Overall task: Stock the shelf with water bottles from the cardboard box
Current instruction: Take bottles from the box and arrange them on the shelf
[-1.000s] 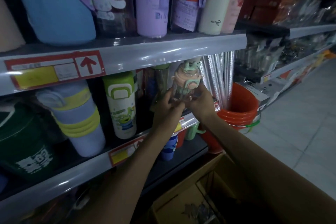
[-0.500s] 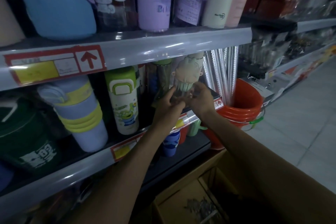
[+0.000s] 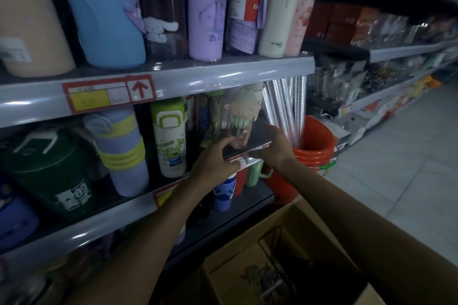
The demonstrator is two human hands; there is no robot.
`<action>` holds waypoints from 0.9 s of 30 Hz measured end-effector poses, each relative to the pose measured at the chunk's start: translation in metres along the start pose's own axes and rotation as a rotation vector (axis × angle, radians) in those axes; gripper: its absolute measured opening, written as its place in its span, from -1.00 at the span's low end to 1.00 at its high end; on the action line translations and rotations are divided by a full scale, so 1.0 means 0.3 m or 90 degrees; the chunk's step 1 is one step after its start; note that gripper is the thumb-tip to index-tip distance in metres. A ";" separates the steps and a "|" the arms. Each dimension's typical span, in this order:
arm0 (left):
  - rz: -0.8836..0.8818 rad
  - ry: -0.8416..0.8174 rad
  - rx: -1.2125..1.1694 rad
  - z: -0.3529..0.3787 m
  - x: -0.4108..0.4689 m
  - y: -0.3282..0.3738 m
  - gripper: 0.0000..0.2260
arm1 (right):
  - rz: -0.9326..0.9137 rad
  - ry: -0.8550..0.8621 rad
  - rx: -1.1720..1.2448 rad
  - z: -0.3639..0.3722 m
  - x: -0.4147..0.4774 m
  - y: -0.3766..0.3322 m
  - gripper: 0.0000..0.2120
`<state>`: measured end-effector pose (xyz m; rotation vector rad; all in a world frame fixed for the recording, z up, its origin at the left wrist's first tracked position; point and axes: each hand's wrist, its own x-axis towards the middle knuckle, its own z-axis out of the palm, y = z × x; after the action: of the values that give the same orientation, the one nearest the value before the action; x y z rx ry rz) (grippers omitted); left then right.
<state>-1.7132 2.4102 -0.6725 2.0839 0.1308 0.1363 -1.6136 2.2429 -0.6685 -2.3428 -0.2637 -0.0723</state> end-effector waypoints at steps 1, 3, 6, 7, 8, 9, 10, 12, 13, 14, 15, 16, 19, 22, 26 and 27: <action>0.009 -0.005 0.026 -0.007 -0.017 0.001 -0.32 | 0.003 -0.003 -0.014 -0.015 -0.028 0.001 -0.05; 0.037 -0.013 0.072 -0.025 -0.052 0.003 -0.31 | 0.017 -0.021 -0.043 -0.048 -0.094 -0.010 -0.01; 0.077 -0.030 0.151 -0.054 -0.108 -0.003 -0.28 | 0.038 -0.041 -0.085 -0.065 -0.167 -0.004 0.02; 0.088 -0.030 0.189 -0.063 -0.127 -0.003 -0.27 | 0.039 -0.044 -0.099 -0.069 -0.182 0.003 0.06; 0.101 -0.030 0.232 -0.071 -0.149 -0.002 -0.27 | 0.034 -0.050 -0.115 -0.078 -0.208 0.001 0.08; 0.118 -0.027 0.279 -0.078 -0.171 -0.001 -0.28 | 0.028 -0.062 -0.137 -0.093 -0.248 -0.016 0.07; 0.137 -0.015 0.331 -0.085 -0.194 -0.001 -0.28 | 0.029 -0.076 -0.161 -0.107 -0.286 -0.031 0.04; 0.150 0.018 0.446 -0.095 -0.242 -0.004 -0.25 | 0.020 -0.068 -0.234 -0.134 -0.352 -0.054 0.01; 0.144 0.032 0.488 -0.098 -0.268 -0.010 -0.26 | 0.009 -0.062 -0.288 -0.145 -0.380 -0.060 0.01; 0.136 0.042 0.510 -0.100 -0.294 -0.018 -0.27 | -0.005 -0.063 -0.336 -0.156 -0.409 -0.069 0.02; 0.133 0.045 0.522 -0.102 -0.322 -0.025 -0.27 | -0.017 -0.070 -0.369 -0.168 -0.441 -0.079 0.04; 0.134 0.042 0.532 -0.104 -0.353 -0.032 -0.27 | -0.023 -0.081 -0.389 -0.178 -0.472 -0.091 0.06; 0.154 0.034 0.579 -0.129 -0.450 -0.043 -0.24 | -0.022 -0.111 -0.422 -0.203 -0.572 -0.138 0.08; 0.165 0.021 0.589 -0.186 -0.547 -0.060 -0.24 | -0.047 -0.149 -0.473 -0.219 -0.677 -0.214 0.08; 0.170 0.009 0.610 -0.238 -0.678 -0.097 -0.30 | -0.095 -0.195 -0.521 -0.213 -0.785 -0.318 0.11; 0.171 0.005 0.611 -0.249 -0.701 -0.099 -0.29 | -0.103 -0.206 -0.530 -0.208 -0.804 -0.344 0.11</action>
<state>-1.9334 2.4574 -0.6705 3.0544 -0.1094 0.2829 -1.8693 2.2294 -0.5842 -3.1535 -0.6884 0.1513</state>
